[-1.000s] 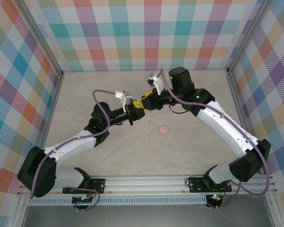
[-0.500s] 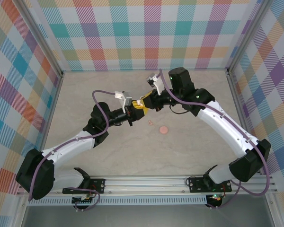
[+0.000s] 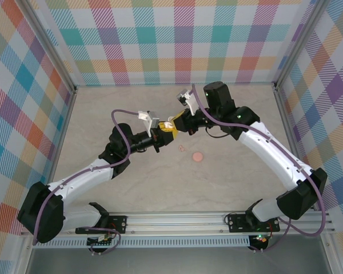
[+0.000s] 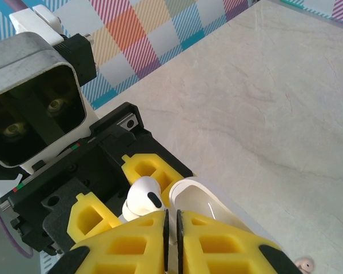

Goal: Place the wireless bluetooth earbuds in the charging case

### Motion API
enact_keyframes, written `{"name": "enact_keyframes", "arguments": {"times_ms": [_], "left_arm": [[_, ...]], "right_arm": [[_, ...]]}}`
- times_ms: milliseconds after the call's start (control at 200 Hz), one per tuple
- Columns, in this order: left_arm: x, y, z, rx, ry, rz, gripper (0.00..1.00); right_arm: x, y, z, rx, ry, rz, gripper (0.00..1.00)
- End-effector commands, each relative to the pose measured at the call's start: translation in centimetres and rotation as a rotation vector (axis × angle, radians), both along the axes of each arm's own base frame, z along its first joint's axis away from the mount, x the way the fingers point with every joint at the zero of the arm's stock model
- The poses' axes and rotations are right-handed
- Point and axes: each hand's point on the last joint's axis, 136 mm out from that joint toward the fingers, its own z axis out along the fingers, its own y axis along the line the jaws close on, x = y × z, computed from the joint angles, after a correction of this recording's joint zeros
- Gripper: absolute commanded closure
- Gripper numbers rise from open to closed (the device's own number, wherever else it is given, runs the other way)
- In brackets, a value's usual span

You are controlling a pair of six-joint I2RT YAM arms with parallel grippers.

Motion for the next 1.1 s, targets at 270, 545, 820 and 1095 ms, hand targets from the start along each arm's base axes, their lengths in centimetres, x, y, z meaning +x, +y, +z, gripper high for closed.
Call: {"name": "enact_keyframes", "arguments": {"times_ms": [270, 545, 820, 1095], "left_arm": [[-0.6, -0.1, 2.9, 0.050, -0.107, -0.012, 1.00], [-0.5, -0.3, 1.9, 0.104, -0.106, -0.019, 1.00], [-0.5, -0.4, 1.1, 0.133, -0.099, -0.024, 1.00], [-0.6, -0.6, 0.8, 0.139, -0.096, -0.036, 1.00]], "right_arm": [[-0.3, 0.5, 0.3, -0.016, 0.002, 0.040, 0.83], [-0.2, 0.0, 1.1, -0.013, -0.019, 0.010, 0.82], [-1.0, -0.3, 2.1, 0.009, -0.023, 0.018, 0.77], [-0.8, 0.4, 1.3, -0.006, 0.016, 0.040, 0.67]]}}
